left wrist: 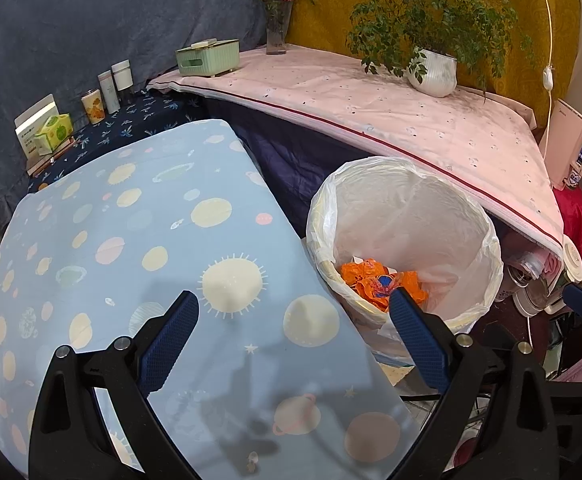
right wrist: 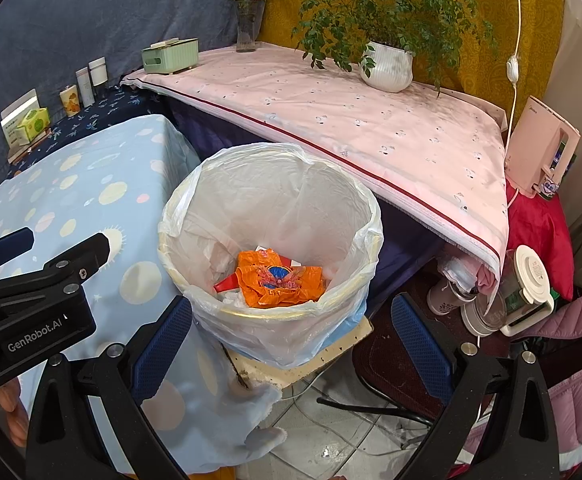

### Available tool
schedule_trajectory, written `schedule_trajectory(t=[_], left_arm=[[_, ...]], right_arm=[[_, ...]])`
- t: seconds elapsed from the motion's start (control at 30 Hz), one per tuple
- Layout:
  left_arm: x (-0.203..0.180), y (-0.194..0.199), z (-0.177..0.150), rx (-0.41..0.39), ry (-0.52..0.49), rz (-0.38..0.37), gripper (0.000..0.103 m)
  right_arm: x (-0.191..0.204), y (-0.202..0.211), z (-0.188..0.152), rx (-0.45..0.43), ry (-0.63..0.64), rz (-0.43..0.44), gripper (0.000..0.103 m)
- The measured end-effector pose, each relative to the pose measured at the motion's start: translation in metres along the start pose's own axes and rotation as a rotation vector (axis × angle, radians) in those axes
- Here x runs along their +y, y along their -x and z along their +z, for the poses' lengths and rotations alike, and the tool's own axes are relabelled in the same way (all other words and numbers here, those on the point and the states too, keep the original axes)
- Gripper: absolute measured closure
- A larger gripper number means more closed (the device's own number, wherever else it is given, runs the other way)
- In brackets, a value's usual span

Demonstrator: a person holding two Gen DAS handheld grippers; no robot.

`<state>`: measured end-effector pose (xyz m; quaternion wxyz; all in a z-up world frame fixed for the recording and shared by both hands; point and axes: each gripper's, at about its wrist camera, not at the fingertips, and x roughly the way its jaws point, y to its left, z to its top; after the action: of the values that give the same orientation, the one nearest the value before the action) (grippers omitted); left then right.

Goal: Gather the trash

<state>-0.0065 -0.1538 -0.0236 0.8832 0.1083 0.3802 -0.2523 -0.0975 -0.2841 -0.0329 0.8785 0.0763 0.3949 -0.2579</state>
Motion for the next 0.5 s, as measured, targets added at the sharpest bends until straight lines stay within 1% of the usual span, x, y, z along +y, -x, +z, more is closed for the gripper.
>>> schedule_trajectory(t=[0.5], left_arm=[[-0.0010,0.0001,-0.0002,-0.001,-0.008,-0.001,0.012]], right_arm=[[-0.0005,-0.0003,-0.0001,0.000,-0.002,-0.001,0.007]])
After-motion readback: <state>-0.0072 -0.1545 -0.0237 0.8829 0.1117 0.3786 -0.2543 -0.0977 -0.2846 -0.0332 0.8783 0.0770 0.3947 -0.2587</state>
